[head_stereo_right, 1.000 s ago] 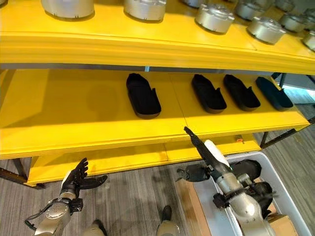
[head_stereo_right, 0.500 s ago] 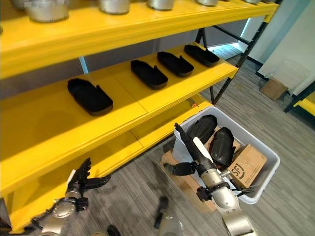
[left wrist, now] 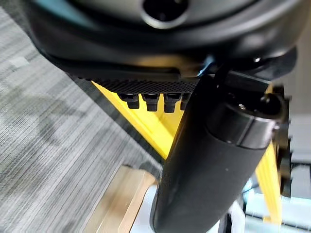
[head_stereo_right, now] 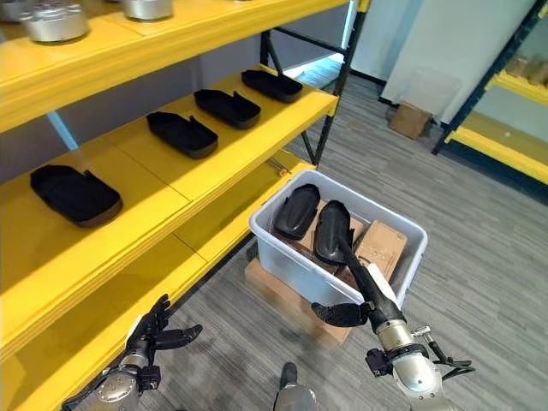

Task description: Move parts from the plastic box to the shelf.

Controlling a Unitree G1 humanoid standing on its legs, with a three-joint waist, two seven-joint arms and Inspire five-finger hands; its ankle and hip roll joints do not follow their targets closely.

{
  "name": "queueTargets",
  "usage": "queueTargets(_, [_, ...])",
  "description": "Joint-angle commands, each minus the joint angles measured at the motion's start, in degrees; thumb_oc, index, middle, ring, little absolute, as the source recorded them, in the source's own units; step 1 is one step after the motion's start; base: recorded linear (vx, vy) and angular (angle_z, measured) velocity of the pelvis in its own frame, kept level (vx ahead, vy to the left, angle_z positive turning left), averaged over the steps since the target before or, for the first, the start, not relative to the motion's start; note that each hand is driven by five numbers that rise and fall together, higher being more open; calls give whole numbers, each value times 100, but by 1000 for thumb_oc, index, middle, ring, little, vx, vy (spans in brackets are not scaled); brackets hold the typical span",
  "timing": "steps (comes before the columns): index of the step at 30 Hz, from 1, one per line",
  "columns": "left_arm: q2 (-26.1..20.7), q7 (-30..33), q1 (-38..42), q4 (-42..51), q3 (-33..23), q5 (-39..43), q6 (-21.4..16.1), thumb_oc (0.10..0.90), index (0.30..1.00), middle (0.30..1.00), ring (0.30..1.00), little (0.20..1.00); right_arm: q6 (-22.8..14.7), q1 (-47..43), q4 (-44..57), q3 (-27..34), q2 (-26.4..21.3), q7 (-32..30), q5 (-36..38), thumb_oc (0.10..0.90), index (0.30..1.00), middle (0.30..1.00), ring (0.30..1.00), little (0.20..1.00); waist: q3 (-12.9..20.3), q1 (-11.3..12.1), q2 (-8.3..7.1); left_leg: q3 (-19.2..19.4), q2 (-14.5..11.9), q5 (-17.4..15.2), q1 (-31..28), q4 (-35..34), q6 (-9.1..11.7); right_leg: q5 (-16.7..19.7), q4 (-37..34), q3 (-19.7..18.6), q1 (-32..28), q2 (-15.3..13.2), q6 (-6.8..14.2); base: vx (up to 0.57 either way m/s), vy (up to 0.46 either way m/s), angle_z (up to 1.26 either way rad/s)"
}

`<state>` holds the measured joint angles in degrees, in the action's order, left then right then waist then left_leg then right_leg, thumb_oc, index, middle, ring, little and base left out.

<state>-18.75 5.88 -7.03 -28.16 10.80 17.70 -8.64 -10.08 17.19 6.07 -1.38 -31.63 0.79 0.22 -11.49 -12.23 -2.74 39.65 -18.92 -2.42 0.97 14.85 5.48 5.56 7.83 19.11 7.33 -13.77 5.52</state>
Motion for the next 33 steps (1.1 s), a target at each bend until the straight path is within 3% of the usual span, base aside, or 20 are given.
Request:
queueTargets(1, [-97,68,725,590,24,43,-578,900,1000,1000,1000,1000,-678,-345,776,498,-278,-351,233,900,1000,1000,1000,1000,-301,6,161,-32,-721,21,-350,432,329,-516,1010,-123,139,-381,455,-26,-159,-23])
queueTargets(3, [-43,123,848,571,147,109,-604,900,1000,1000,1000,1000,-717,-286,811,509,-293,-390,245,900,1000,1000,1000,1000,-365,-36,226,-10,-927,186,-376,639,452,-743,1211,-184,192,-220,339,30,-226,-25])
queueTargets(5, [53,154,919,541,225,218,-616,900,1000,1000,1000,1000,-746,-215,860,438,-301,-429,223,900,1000,1000,1000,1000,-391,-41,312,-150,-1207,630,-385,1014,621,-964,1217,-317,166,91,153,66,-226,-19])
queueTargets(6, [60,156,923,534,227,220,-620,900,1000,1000,1000,1000,-745,-215,861,438,-307,-434,220,900,1000,1000,1000,1000,-401,-27,335,-156,-1258,653,-390,1036,660,-984,1223,-319,161,134,129,96,-219,-53])
queueTargets(7, [126,214,947,544,291,322,-602,900,1000,1000,1000,1000,-758,-222,900,328,-357,-471,194,900,1000,1000,1000,1000,-486,126,400,-722,-1401,1332,-333,1410,776,-1159,1288,-498,117,441,-98,61,-219,-92])
queueTargets(8, [157,229,996,565,333,377,-592,900,1000,1000,1000,1000,-746,-286,894,272,-372,-516,203,900,1000,1000,1000,1000,-549,184,404,-1192,-1386,1440,-142,1630,740,-1237,1273,-566,83,575,-230,61,-257,-119])
queueTargets(10, [169,258,1006,594,352,381,-593,900,1000,1000,1000,1000,-751,-323,881,251,-392,-559,191,900,1000,1000,1000,1000,-579,225,380,-1484,-1278,1364,-8,1802,666,-1299,1228,-608,36,623,-292,-26,-103,-108])
queueTargets(11, [188,314,990,678,317,436,-600,900,1000,1000,1000,1000,-709,-554,781,94,-396,-631,160,900,1000,1000,1000,1000,-646,357,291,-1972,-564,949,600,1604,291,-1143,1042,-811,38,662,-318,-35,-6,-64])
queueTargets(12, [188,351,984,686,264,451,-617,900,1000,1000,1000,1000,-699,-688,709,-5,-394,-637,160,900,1000,1000,1000,1000,-694,415,263,-2151,-326,822,799,1389,218,-1122,1012,-937,12,714,-298,1,17,-49])
queueTargets(13, [183,373,949,677,194,445,-633,900,1000,1000,1000,1000,-678,-832,662,-109,-388,-637,141,900,1000,1000,1000,1000,-728,490,258,-2308,-255,828,936,1015,184,-1140,989,-1051,-7,775,-275,94,98,-94])
queueTargets(17, [168,538,756,699,-96,471,-754,900,1000,1000,1000,1000,-697,-1528,325,-612,-433,-646,57,900,1000,1000,1000,1000,-911,926,324,-3481,-47,1691,1163,-1131,315,-1220,1129,-1729,19,944,-145,135,199,-71])
queueTargets(19, [188,534,713,708,-191,492,-791,900,1000,1000,1000,1000,-705,-1723,263,-681,-414,-653,38,900,1000,1000,1000,1000,-866,1023,401,-3676,-52,1811,1172,-1465,392,-1295,1174,-1899,0,1019,-101,245,184,-121])
queueTargets(20, [230,471,632,698,-220,558,-819,900,1000,1000,1000,1000,-722,-1758,258,-735,-337,-595,106,900,1000,1000,1000,1000,-849,963,376,-3493,-72,1584,1036,-1352,299,-1420,1276,-1986,18,999,-53,227,174,-128])
queueTargets(21, [230,469,634,697,-222,559,-819,900,1000,1000,1000,1000,-721,-1760,258,-736,-337,-594,106,900,1000,1000,1000,1000,-839,979,388,-3483,-91,1590,1052,-1349,299,-1398,1266,-1998,37,1018,-56,186,261,-101])
queueTargets(27, [119,617,946,661,-200,524,-873,900,1000,1000,1000,1000,-557,-2146,80,-945,-197,-591,15,900,1000,1000,1000,1000,-769,902,236,-2742,296,971,1007,-663,161,-1059,700,-2439,-38,526,251,167,257,-92])
queueTargets(33, [77,772,1181,627,-209,474,-869,900,1000,1000,1000,1000,-464,-2161,68,-970,-176,-577,-79,900,1000,1000,1000,1000,-673,839,106,-2494,472,621,1089,-342,82,-846,365,-2436,-107,207,425,108,119,-22])
